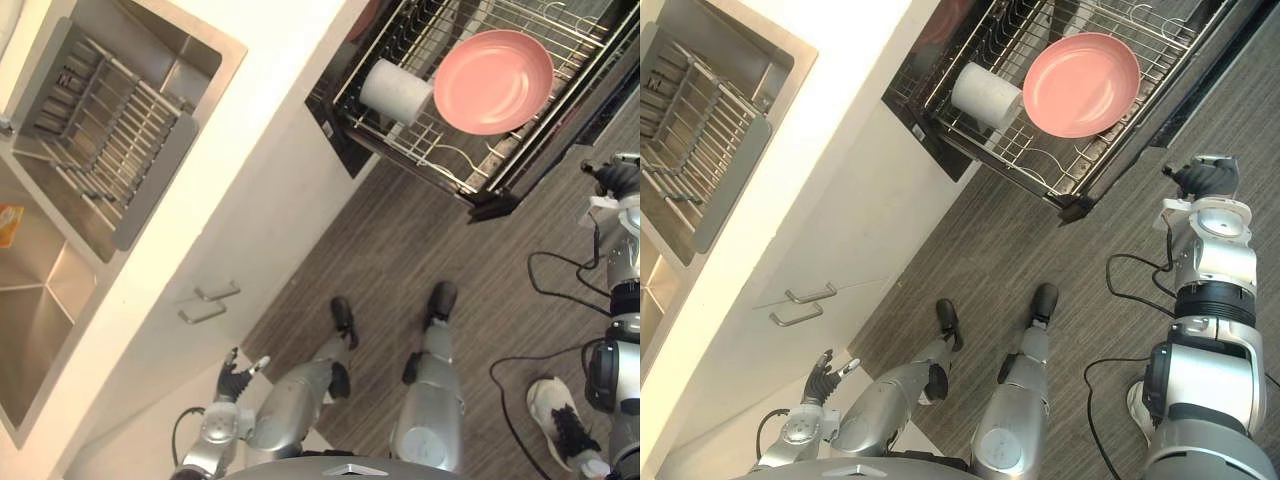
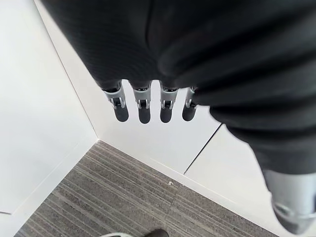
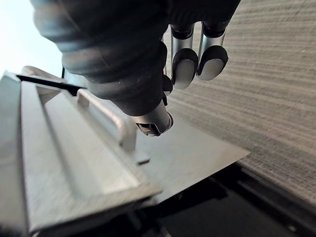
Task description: Walk over to the sink, pick up the cup, carry it to the dishwasher, place the cup inside the dishwasher, then close the dishwasher door
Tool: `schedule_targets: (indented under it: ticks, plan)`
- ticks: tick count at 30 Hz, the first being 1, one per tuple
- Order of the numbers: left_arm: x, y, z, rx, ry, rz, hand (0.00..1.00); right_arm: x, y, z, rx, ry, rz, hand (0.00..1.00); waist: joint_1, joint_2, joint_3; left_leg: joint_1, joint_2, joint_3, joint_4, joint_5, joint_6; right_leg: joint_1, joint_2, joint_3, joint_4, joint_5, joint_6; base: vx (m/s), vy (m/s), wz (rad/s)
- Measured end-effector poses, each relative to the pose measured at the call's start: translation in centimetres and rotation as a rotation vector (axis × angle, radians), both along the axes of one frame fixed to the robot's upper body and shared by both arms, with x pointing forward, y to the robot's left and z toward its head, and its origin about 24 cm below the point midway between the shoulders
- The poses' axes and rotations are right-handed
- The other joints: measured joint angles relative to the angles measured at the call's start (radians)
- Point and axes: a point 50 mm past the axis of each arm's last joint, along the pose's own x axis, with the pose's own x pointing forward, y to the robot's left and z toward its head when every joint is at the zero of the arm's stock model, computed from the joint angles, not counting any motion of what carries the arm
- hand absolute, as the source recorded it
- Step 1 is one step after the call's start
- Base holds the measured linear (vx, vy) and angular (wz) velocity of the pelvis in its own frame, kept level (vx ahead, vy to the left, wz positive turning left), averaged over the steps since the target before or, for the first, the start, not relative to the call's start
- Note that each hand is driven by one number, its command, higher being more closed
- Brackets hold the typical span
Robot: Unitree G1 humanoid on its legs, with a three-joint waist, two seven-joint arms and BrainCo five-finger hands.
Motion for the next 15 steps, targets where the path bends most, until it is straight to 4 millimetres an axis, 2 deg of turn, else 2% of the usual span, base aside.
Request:
schedule_targets:
  ticks: [2,5,10,15]
  plan:
    - [0.1,-0.4,0.1,-0.017,-0.003,-0.014,0.0,0.6,0.8,0.5,-0.003,-0.026,0.038,1.0,0.002,0.0,0.0,0.001,-0.005,-0.023,0.0,0.007,-0.005,0.009,-0.006,-0.012,0.0,0.0,0.0,0.04,-0.011,0.24]
    - [0.0,-1.0,0.0,-0.05,0.008,-0.014,0.0,0.7,0.6,-0.3,0.052,-0.031,0.029,1.0,-0.001,0.001,0.0,0.021,-0.009,-0.07,0.0,0.017,-0.005,0.053,-0.014,-0.062,0.005,-0.01,0.003,0.02,-0.013,0.38]
    - [-0.6,-1.1,-0.2,-0.081,0.014,-0.015,0.0,0.7,0.5,-2.8,0.191,-0.02,-0.011,1.0,-0.013,0.003,-0.002,0.073,-0.003,-0.184,0.0,0.022,-0.025,0.111,-0.035,-0.158,0.117,-0.099,-0.003,0.0,-0.05,0.48]
    - [-1.3,-0.8,-0.4,-0.103,0.003,0.048,0.0,1.3,1.7,-4.4,0.349,-0.088,0.048,1.0,-0.014,0.01,-0.007,0.107,0.01,-0.259,-0.006,0.019,-0.03,0.187,-0.058,-0.284,0.199,-0.162,-0.002,-0.01,-0.088,0.65]
